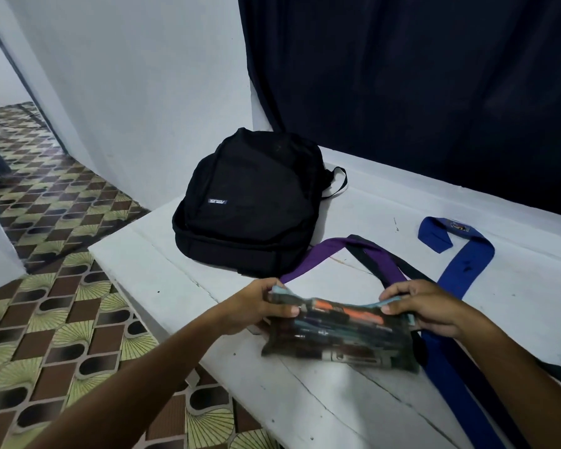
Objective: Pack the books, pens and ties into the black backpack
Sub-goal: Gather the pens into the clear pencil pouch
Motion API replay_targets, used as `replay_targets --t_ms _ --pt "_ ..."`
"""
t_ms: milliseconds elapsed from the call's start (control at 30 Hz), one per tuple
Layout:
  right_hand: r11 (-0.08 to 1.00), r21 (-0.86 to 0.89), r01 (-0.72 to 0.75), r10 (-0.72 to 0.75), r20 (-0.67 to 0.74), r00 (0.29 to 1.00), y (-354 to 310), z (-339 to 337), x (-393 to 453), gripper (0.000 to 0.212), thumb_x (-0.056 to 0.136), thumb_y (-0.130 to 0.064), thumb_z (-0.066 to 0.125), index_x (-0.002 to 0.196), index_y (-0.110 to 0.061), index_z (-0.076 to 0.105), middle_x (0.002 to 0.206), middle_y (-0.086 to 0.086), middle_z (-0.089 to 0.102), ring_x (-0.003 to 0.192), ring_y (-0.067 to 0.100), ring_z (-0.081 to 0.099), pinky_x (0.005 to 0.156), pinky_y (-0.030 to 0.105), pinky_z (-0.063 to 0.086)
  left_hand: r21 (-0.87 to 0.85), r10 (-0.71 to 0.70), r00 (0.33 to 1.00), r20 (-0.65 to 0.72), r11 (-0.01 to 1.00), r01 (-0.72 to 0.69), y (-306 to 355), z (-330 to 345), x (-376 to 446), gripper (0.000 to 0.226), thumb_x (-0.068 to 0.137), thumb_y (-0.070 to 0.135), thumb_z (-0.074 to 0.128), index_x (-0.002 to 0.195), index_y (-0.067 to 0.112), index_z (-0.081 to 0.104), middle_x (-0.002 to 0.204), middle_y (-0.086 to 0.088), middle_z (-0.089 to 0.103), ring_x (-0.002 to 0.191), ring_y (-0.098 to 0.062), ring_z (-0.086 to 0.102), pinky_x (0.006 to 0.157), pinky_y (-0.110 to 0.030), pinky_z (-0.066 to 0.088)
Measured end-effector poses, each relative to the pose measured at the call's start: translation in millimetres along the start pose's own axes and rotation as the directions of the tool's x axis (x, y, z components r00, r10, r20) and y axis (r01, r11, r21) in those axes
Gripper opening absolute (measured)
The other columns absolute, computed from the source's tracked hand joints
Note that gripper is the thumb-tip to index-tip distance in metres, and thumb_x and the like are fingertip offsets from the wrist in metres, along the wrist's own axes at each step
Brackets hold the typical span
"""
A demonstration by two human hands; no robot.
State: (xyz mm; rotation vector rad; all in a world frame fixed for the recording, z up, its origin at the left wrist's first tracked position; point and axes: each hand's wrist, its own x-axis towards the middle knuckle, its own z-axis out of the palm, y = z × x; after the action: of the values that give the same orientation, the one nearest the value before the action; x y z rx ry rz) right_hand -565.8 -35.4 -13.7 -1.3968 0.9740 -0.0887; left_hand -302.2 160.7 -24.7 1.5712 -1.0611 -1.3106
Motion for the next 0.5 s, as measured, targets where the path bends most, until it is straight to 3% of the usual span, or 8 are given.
replay_targets --t_ms 133,300,400,500 --pt "0.993 -0.119 -0.02 0.016 -0.032 0.999 -0.1 -1.9 -5.7 0.021 0.075 0.001 0.076 0.094 0.001 0.067 0.084 0.014 0.069 0.072 0.021 0.068 0.056 0.031 0.054 0.116 -0.093 0.995 0.03 0.989 0.089 5.5 2.2 4.0 0.026 0.08 0.02 0.077 0.094 0.012 0.057 0.103 -0.014 0.072 0.095 -0.027 0.071 0.077 -0.043 0.06" --pt "0.854 -0.515 0.075 -0.098 -0.017 0.995 -23.4 -0.2 -2.6 0.017 0.069 -0.009 0.083 0.081 -0.011 0.072 0.07 0.0 0.066 0.068 0.015 0.061 0.057 0.025 0.047 0.326 -0.123 0.992 0.041 0.94 0.103 24.4 -8.1 2.9 0.03 0.078 0.025 0.079 0.097 0.012 0.06 0.103 -0.014 0.071 0.092 -0.026 0.072 0.069 -0.036 0.061" --pt "0.782 -0.609 0.134 -0.225 -0.075 0.972 -40.5 9.6 5.7 0.015 0.073 -0.016 0.082 0.08 -0.016 0.068 0.075 -0.003 0.064 0.075 0.016 0.061 0.069 0.028 0.048 0.462 -0.035 0.996 -0.082 0.884 0.069 41.3 -21.1 -2.7 0.042 0.074 0.022 0.083 0.105 0.012 0.057 0.094 -0.01 0.069 0.081 -0.021 0.069 0.06 -0.031 0.058" --pt "0.715 -0.67 0.202 -0.372 -0.119 0.92 -59.2 29.8 19.9 0.016 0.077 -0.028 0.078 0.086 -0.022 0.066 0.087 0.001 0.066 0.085 0.021 0.064 0.079 0.036 0.051 0.413 0.195 0.948 -0.249 0.907 -0.079 58.0 -44.7 -14.7 0.036 0.074 0.015 0.084 0.101 0.007 0.06 0.082 -0.015 0.07 0.068 -0.018 0.064 0.056 -0.028 0.052"
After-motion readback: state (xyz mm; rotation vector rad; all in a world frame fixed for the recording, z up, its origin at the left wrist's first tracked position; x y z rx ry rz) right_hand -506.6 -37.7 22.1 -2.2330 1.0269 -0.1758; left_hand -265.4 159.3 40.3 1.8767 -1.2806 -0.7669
